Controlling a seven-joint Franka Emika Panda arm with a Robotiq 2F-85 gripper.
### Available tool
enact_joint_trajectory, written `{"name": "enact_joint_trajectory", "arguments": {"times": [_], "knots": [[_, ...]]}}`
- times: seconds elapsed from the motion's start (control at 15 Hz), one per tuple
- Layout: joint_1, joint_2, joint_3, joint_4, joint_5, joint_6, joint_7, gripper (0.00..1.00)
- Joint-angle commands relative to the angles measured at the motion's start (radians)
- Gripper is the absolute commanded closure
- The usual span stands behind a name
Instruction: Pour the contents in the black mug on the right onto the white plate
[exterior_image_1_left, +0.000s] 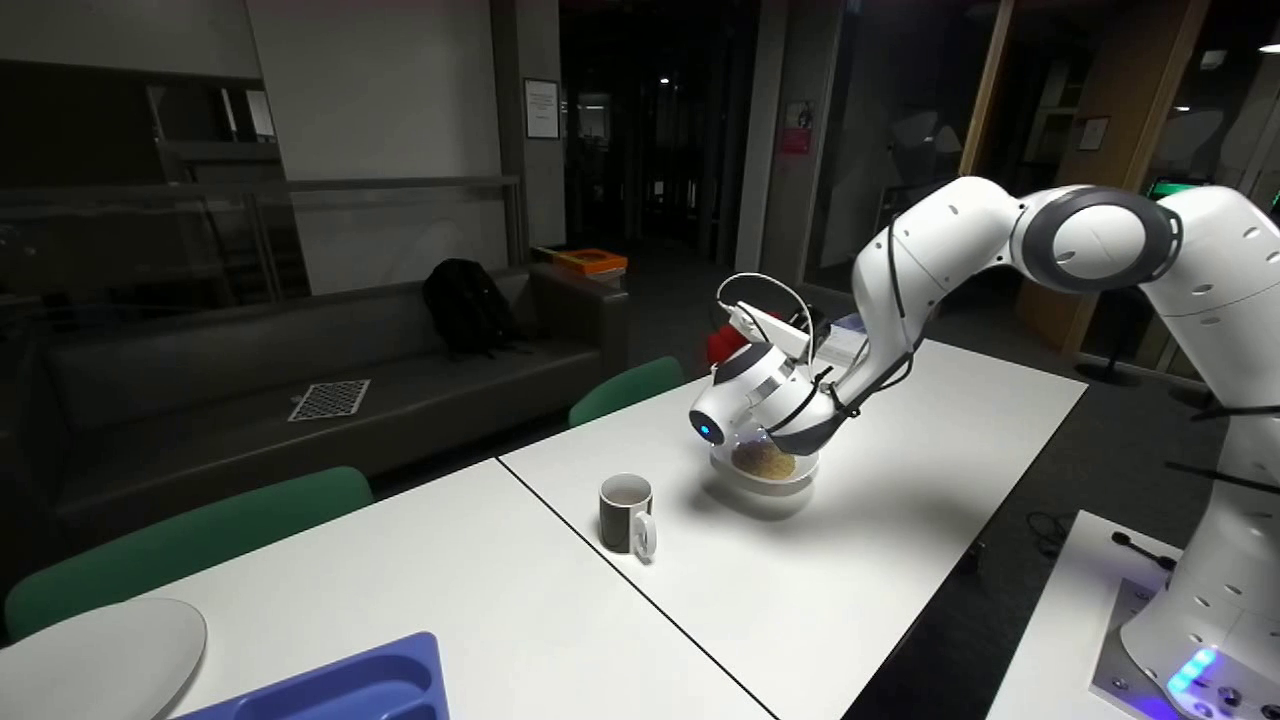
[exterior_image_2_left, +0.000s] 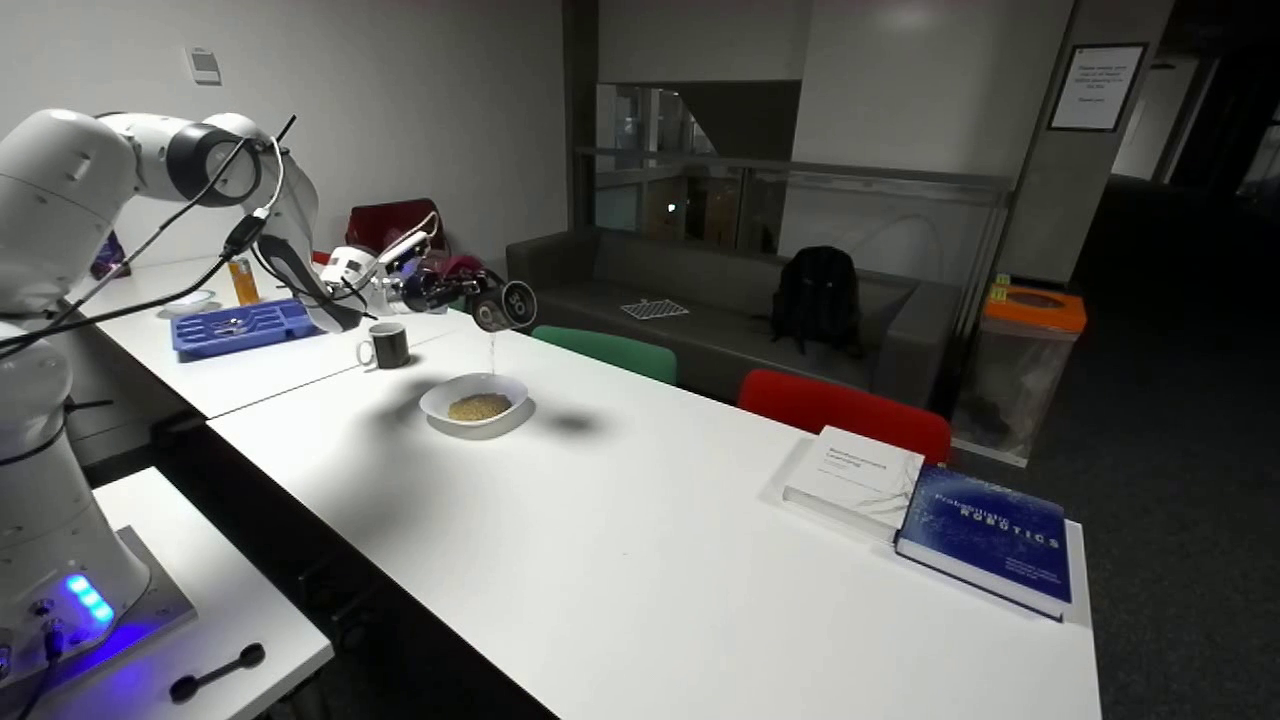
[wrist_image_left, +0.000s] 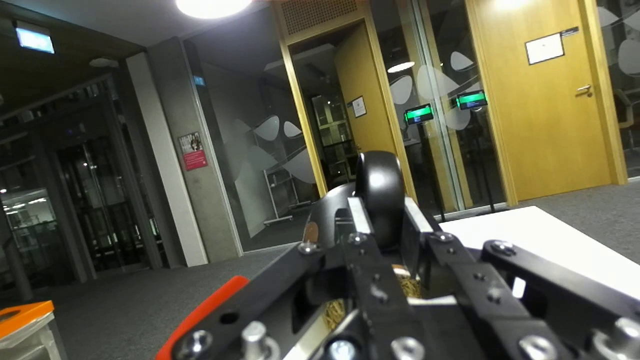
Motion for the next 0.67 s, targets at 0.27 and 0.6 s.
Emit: {"name": "enact_joint_trajectory", "arguments": {"times": [0.27,0.6], "knots": [[0.027,0.034,-0.03,0.073,-0.052,-0.064,-0.079,0.95],[0.034,0.039,-0.036,0.087,-0.065,-0.07,-0.086,0.95]]}}
